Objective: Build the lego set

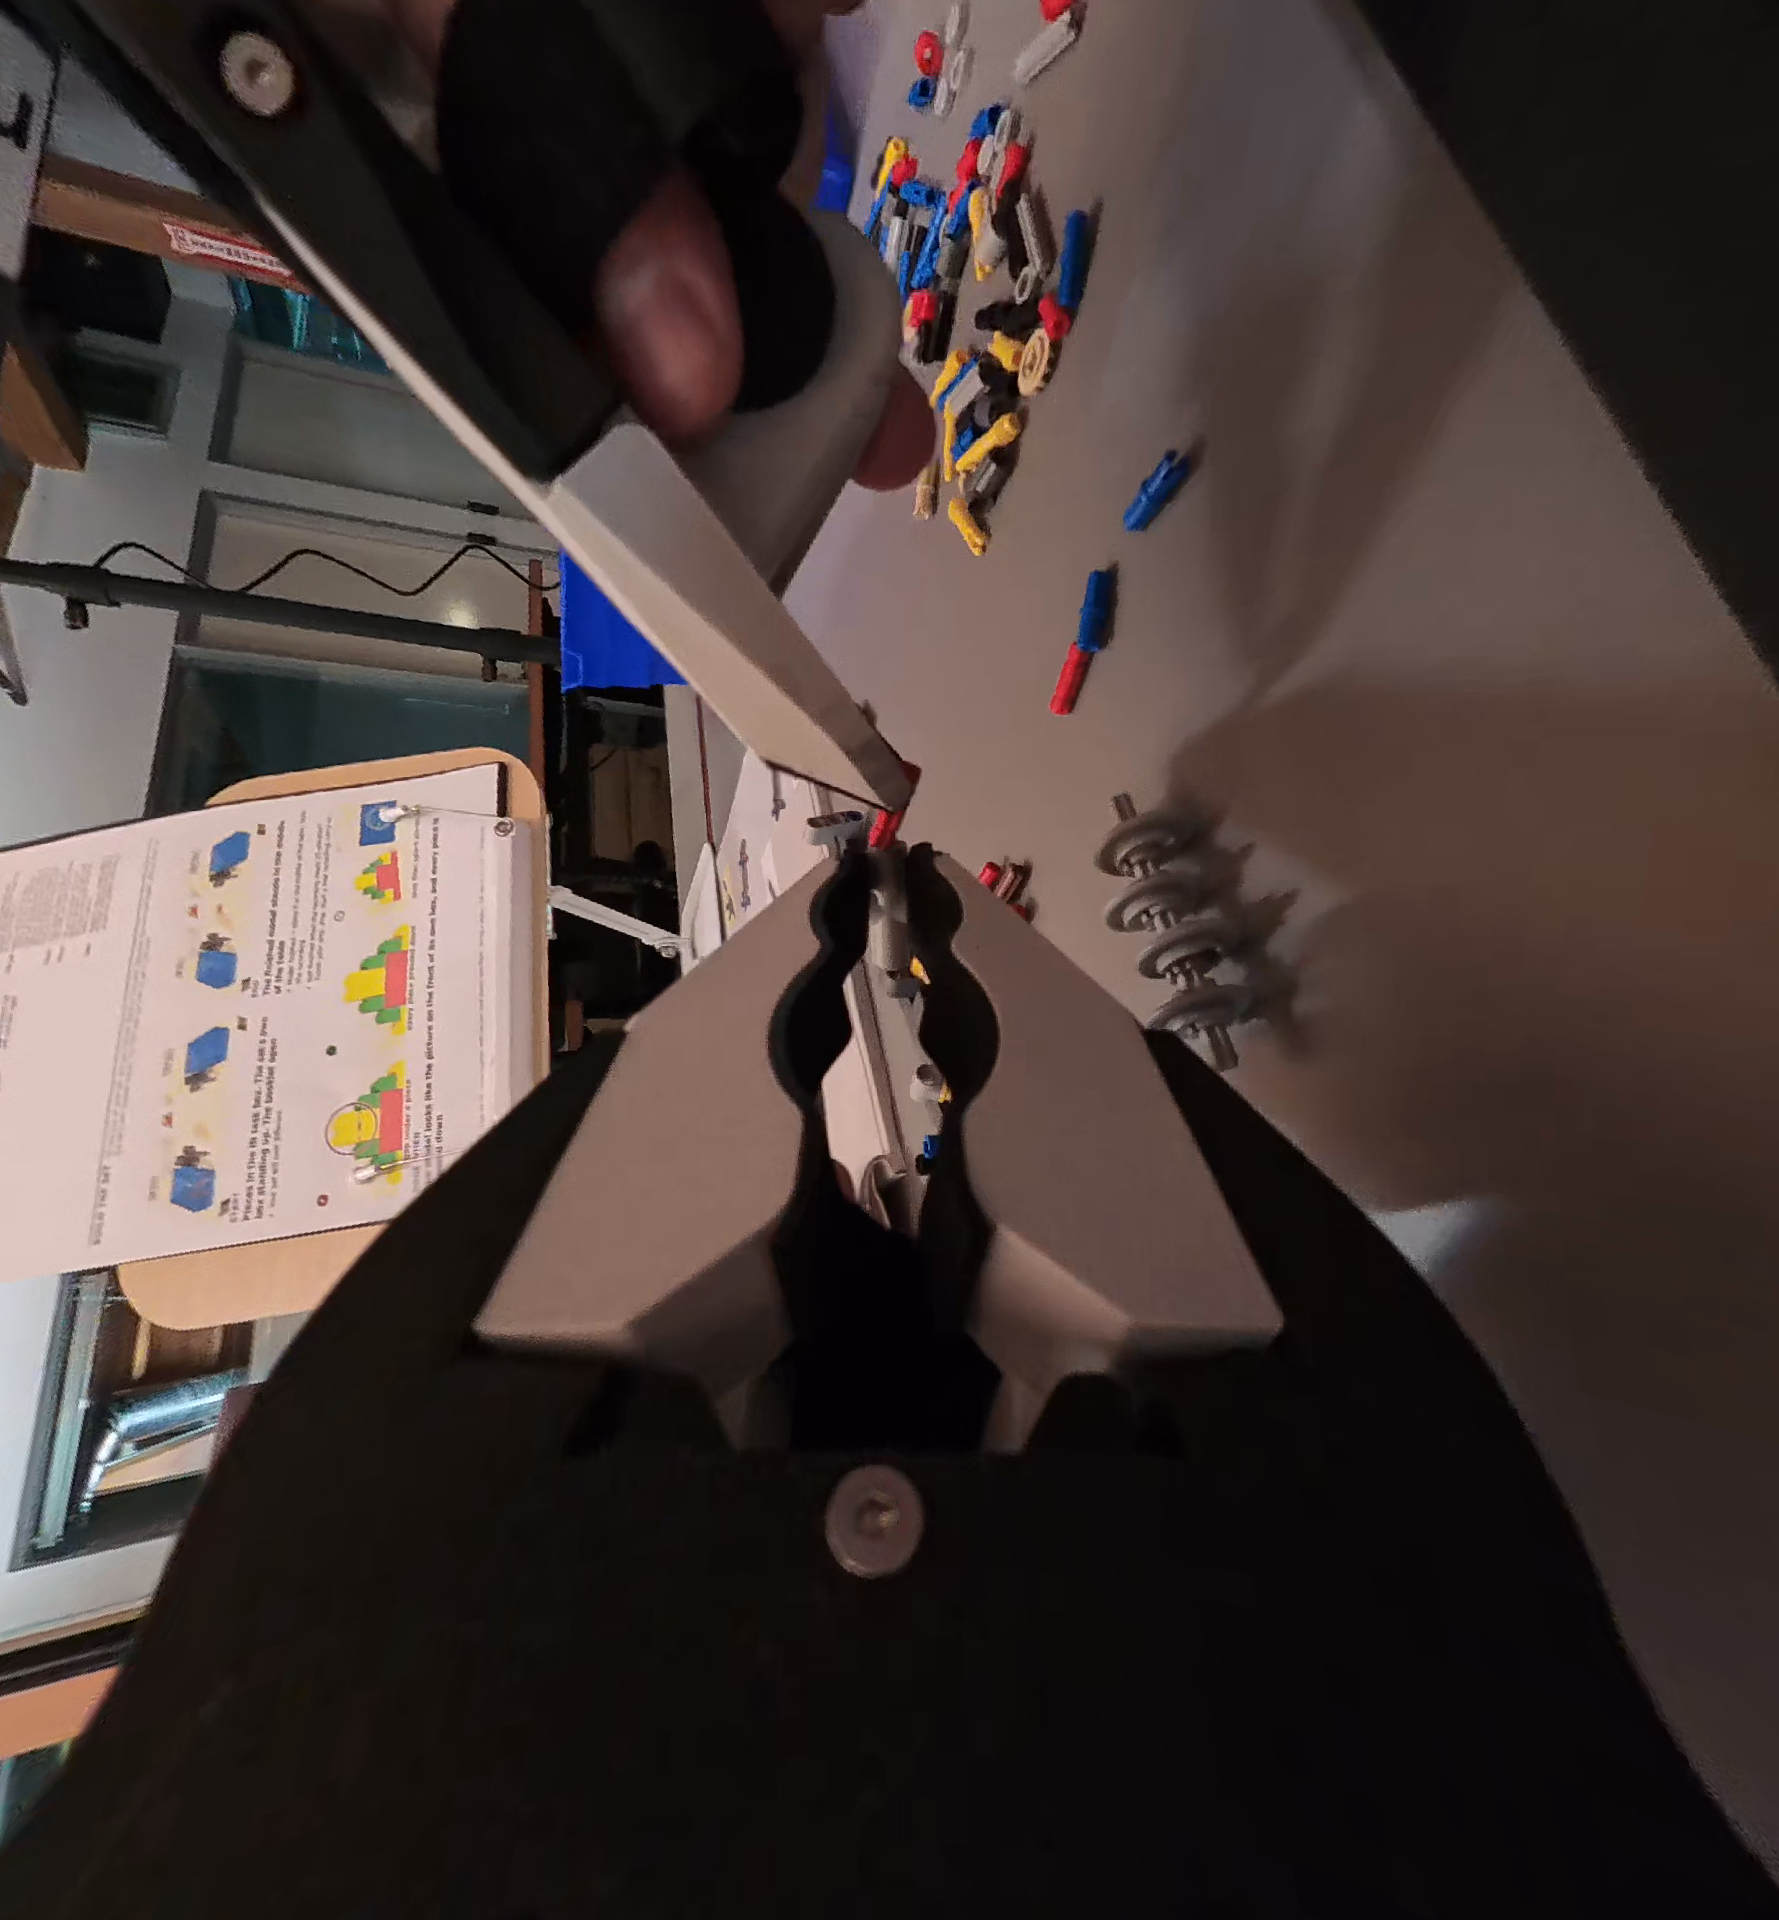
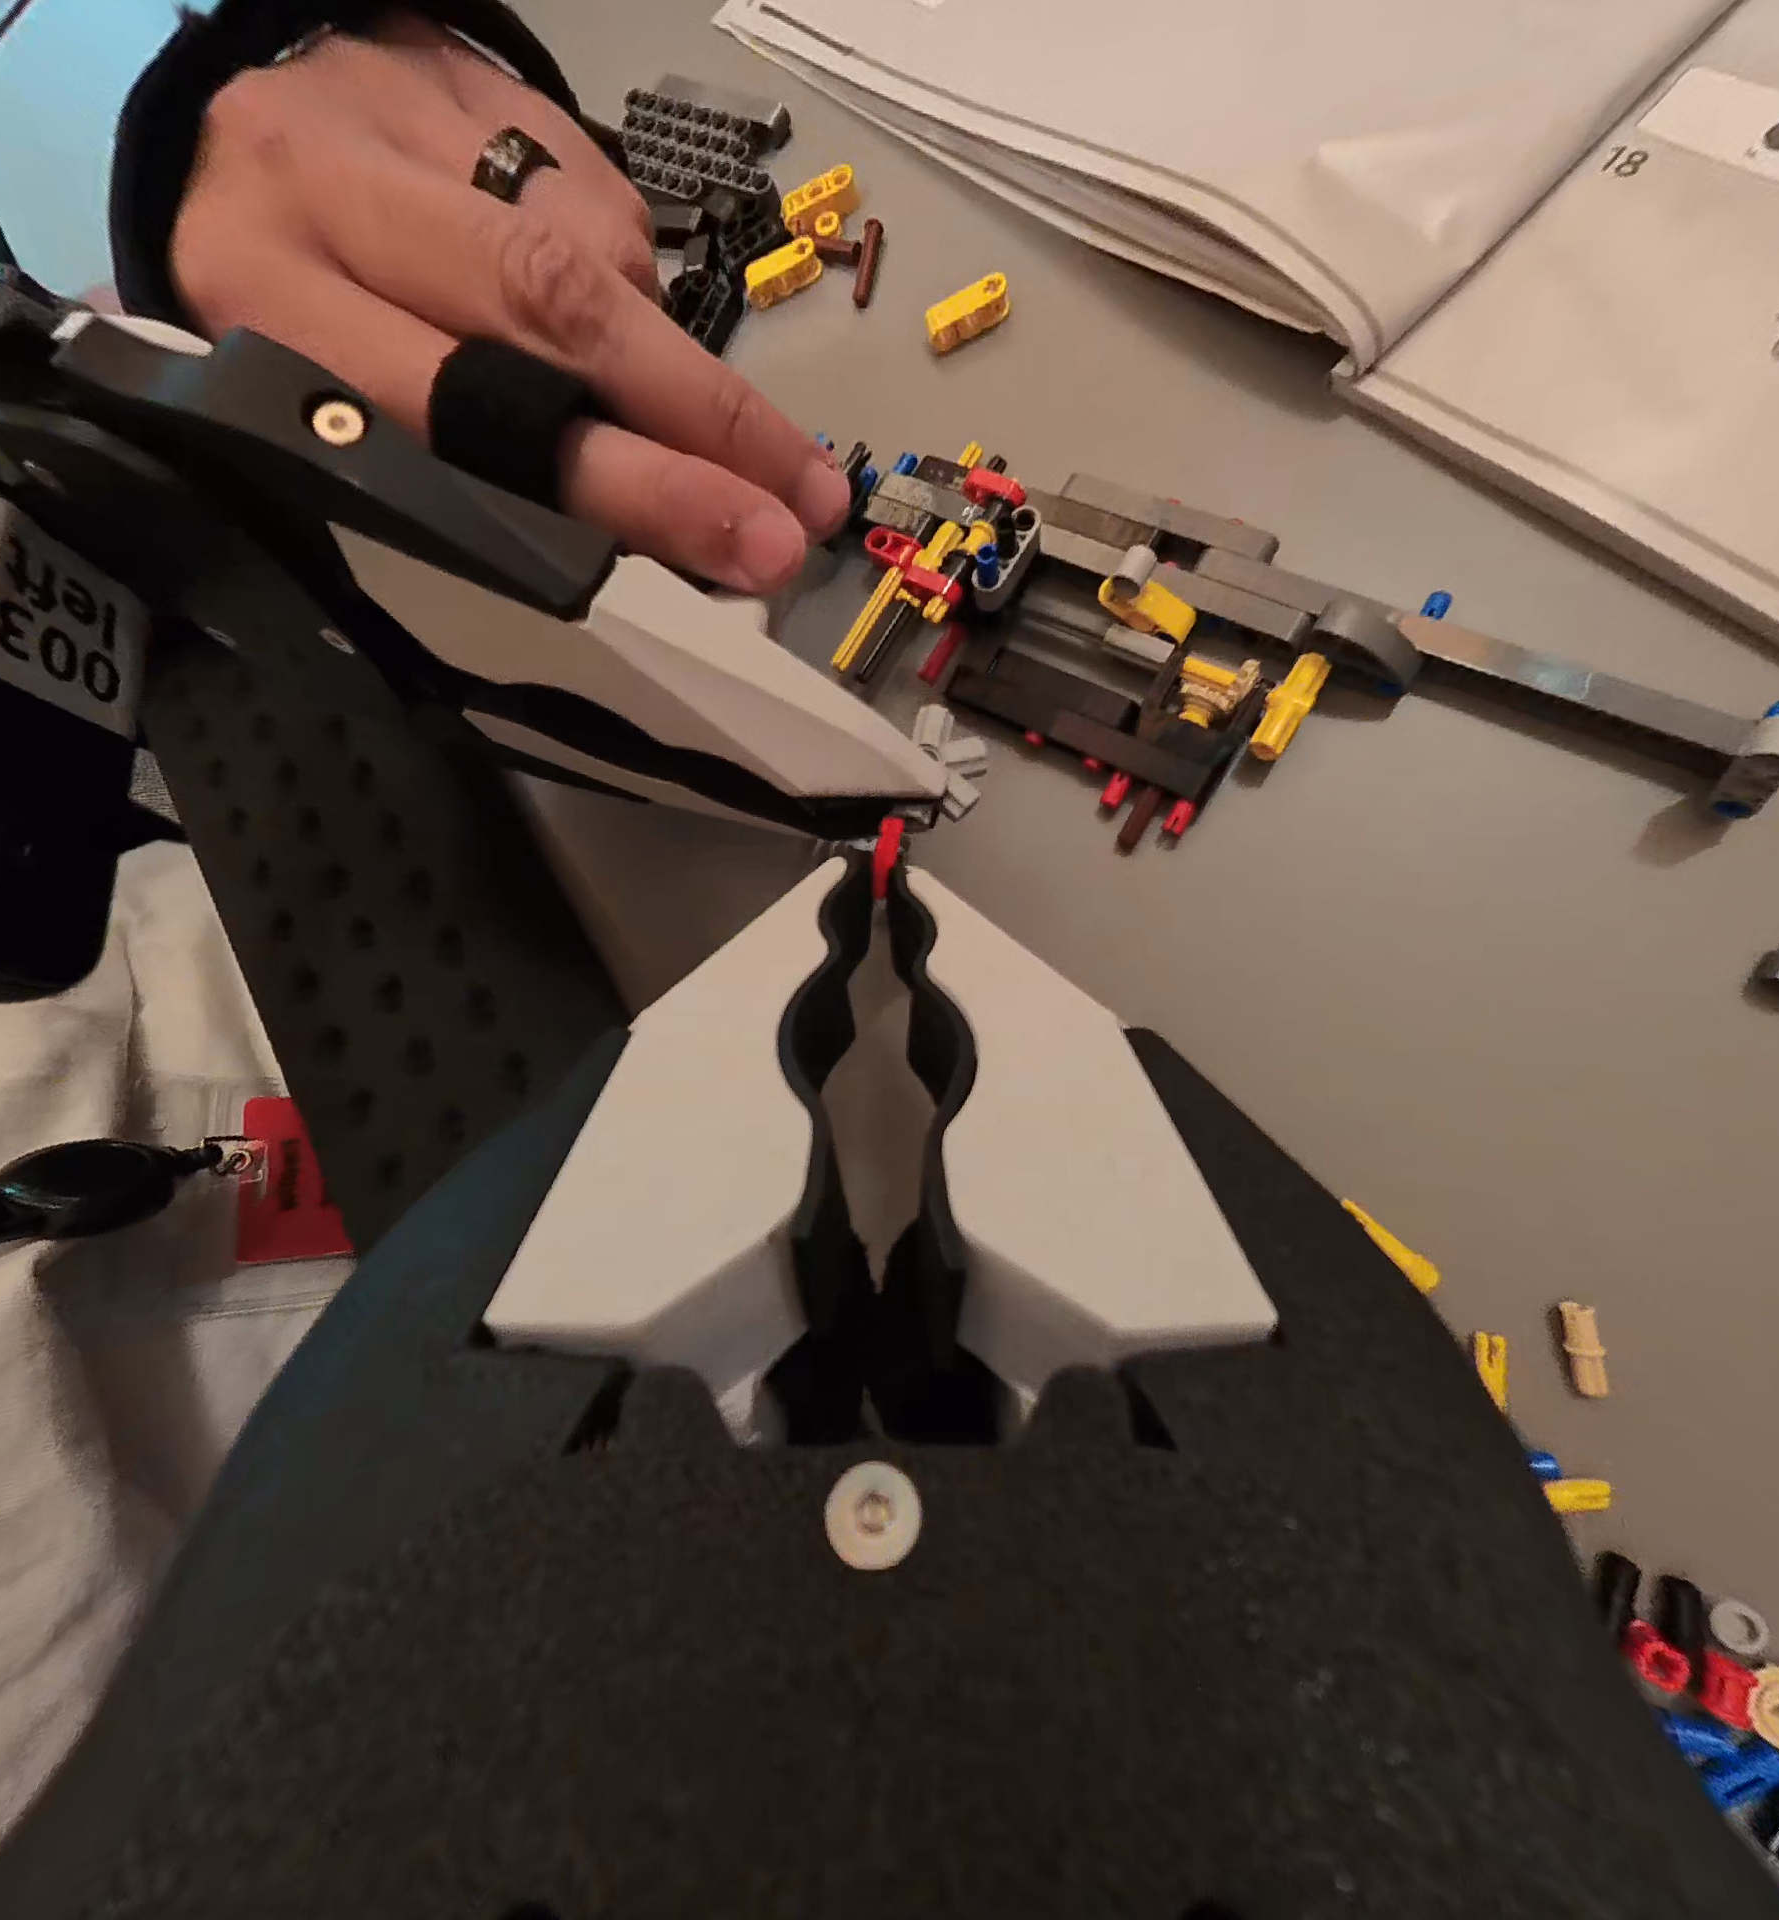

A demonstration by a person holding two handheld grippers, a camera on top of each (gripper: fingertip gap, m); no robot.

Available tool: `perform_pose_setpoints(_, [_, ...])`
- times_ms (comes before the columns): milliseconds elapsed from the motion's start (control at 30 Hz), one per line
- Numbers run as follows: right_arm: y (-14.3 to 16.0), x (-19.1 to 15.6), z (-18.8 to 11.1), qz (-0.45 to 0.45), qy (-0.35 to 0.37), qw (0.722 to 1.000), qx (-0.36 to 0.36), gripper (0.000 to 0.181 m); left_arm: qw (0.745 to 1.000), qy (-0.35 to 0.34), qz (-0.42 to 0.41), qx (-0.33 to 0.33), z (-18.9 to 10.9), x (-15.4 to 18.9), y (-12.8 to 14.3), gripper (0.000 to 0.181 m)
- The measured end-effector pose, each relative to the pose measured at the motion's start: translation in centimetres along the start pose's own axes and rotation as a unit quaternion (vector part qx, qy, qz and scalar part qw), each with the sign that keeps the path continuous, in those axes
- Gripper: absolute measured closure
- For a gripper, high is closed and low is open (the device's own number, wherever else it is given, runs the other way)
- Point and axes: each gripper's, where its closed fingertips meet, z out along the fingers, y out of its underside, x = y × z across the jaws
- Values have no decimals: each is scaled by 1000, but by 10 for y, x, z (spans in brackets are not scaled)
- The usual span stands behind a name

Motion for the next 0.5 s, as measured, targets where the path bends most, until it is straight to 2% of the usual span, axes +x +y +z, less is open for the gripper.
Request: perform_pose_setpoints(500, [14, 3, 3, 3, -43, 996, -76, 180, 998, 5, 65, -11, 0, 11, -4, 176])
